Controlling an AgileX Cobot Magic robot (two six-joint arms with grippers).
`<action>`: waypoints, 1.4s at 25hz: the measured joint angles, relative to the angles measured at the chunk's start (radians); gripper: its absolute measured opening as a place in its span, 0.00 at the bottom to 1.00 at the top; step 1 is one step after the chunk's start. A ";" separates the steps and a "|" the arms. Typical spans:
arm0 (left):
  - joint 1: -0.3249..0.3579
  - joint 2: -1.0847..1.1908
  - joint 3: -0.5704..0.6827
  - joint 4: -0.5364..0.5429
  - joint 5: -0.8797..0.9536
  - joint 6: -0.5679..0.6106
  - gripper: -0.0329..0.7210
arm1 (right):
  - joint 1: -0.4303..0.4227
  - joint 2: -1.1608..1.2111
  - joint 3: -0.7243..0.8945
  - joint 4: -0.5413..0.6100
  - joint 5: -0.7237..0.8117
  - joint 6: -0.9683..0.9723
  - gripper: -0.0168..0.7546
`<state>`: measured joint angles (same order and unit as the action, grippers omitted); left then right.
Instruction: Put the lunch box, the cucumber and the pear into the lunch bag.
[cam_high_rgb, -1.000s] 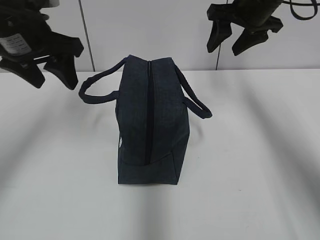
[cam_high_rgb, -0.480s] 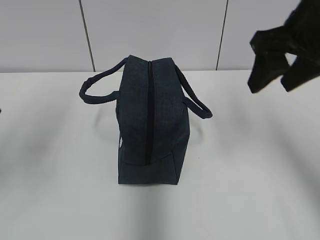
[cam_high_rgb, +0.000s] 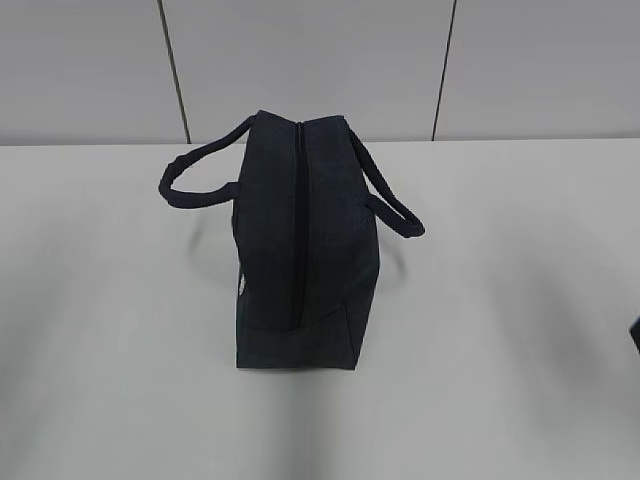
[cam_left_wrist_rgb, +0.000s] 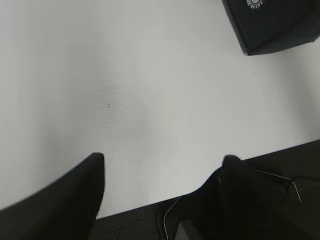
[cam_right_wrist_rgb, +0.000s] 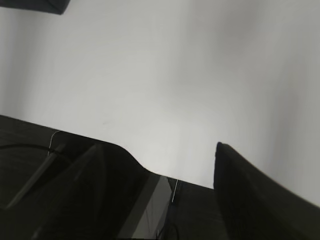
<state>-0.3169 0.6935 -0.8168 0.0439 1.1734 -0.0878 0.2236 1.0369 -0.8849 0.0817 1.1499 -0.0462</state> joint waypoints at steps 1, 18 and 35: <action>0.000 -0.033 0.024 -0.003 0.002 0.000 0.69 | 0.000 -0.035 0.039 0.000 -0.007 0.001 0.67; -0.015 -0.375 0.259 -0.007 -0.002 0.000 0.69 | 0.000 -0.720 0.332 -0.073 0.062 0.015 0.67; -0.015 -0.378 0.294 -0.004 -0.072 0.000 0.69 | 0.000 -0.786 0.382 -0.143 -0.012 -0.004 0.67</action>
<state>-0.3317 0.3154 -0.5223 0.0400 1.1012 -0.0882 0.2236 0.2511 -0.5027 -0.0610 1.1377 -0.0507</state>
